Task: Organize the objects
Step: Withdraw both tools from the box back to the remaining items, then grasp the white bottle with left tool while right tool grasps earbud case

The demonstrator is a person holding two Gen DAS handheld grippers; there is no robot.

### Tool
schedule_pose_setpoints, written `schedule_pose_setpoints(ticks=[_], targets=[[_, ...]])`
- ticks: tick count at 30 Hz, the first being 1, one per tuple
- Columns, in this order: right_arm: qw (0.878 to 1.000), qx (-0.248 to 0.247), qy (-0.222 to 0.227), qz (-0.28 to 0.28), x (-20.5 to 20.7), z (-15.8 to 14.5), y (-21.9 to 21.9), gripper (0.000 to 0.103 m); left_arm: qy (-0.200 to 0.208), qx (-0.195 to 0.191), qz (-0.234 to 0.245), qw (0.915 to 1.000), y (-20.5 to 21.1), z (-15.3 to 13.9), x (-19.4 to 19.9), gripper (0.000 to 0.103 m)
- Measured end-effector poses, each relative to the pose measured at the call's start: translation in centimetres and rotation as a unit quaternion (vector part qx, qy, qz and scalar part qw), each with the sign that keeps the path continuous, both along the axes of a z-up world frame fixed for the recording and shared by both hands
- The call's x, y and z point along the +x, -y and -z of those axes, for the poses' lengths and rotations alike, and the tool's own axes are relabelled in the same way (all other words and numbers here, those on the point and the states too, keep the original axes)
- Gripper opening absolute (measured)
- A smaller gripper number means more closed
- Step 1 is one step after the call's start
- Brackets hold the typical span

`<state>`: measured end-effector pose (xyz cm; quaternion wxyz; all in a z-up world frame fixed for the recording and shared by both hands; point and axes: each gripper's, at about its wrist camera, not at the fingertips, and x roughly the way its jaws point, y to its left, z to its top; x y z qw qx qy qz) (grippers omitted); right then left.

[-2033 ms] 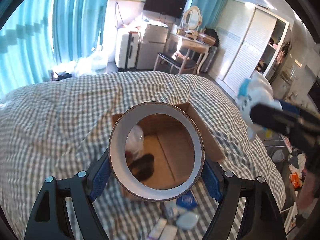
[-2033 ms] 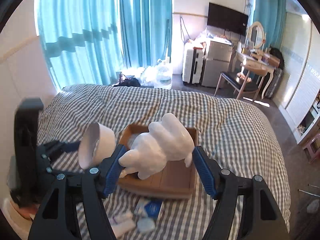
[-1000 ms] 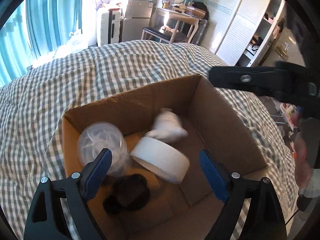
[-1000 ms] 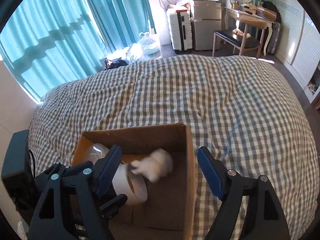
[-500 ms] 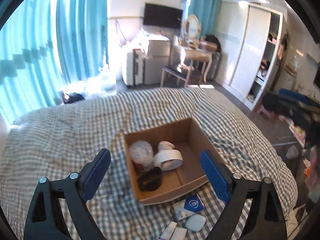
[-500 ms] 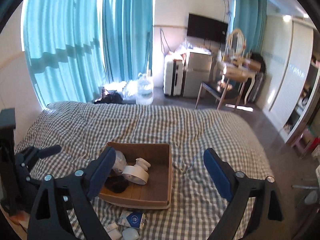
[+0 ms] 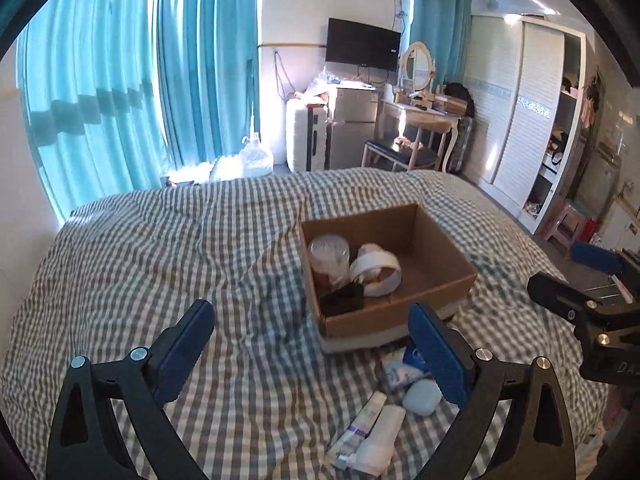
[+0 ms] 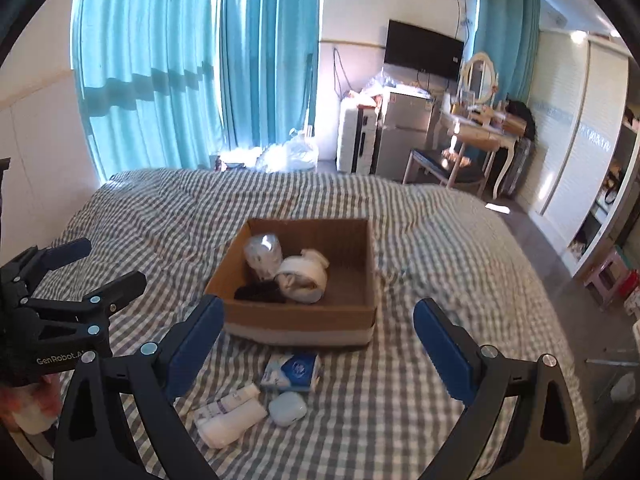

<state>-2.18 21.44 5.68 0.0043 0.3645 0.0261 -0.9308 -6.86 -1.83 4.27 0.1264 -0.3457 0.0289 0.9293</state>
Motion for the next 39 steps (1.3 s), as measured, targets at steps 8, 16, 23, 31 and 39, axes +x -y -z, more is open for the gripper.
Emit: schedule_pose_setpoints(ticks=[8,16,23,31,39], targets=[[0.998,0.016,0.051,-0.031,0.9,7.9,0.4,0.096,0.066,0.011,-0.008,0.9977,0.5,8.4,1.4,0.1],[0.997,0.05,0.058,-0.014,0.9,12.4,0.1,0.096,0.133,-0.017,0.021,0.9907,-1.8,16.0,2.5,0.1],[0.996,0.013,0.086,0.005,0.7,14.9,-1.5,0.096,0.134,-0.044,0.073,0.9873,-4.7,18.7,5.4,0.098],[0.996,-0.009,0.092,0.012,0.9,15.7,-2.1,0.096,0.162,-0.053,0.092,0.9812,-6.2,20.8,4.9,0.075],[0.995,-0.003,0.095,0.015,0.9,16.0,-1.9,0.096,0.149,-0.045,0.108,0.9819,-6.3,20.0,5.6,0.054]])
